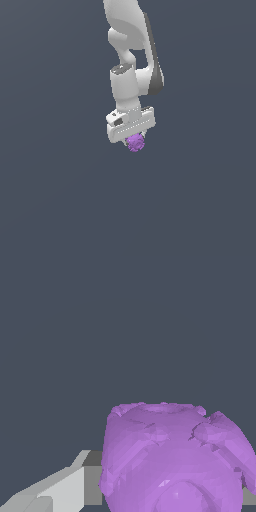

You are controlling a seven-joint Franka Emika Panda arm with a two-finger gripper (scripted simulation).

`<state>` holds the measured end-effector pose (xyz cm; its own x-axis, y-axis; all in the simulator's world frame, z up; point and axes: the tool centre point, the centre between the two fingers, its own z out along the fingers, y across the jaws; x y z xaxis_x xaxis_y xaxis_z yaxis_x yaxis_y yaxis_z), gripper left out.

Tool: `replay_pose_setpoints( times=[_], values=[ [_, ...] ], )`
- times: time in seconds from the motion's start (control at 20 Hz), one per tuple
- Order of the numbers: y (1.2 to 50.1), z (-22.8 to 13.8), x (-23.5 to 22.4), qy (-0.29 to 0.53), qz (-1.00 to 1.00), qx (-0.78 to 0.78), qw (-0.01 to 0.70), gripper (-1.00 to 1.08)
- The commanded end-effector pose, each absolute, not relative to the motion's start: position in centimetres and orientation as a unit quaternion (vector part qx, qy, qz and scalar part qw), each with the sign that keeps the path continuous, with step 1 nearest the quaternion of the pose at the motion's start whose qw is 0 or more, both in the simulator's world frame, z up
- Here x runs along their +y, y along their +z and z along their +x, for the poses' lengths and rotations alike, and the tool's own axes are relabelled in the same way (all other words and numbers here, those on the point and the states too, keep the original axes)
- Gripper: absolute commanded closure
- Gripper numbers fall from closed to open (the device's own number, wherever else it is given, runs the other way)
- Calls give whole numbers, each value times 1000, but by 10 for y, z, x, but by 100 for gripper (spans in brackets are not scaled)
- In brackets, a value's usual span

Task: Pick up the object and move it to a goal position.

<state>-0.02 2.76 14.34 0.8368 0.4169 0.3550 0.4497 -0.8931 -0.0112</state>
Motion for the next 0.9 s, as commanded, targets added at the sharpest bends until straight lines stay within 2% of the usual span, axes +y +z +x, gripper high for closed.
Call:
replay_pose_setpoints(
  times=[0.0, 0.85],
  values=[
    [155, 8, 23, -192, -951, -235, 52, 108],
    [236, 50, -4, -303, -904, -289, 85, 108]
  ],
)
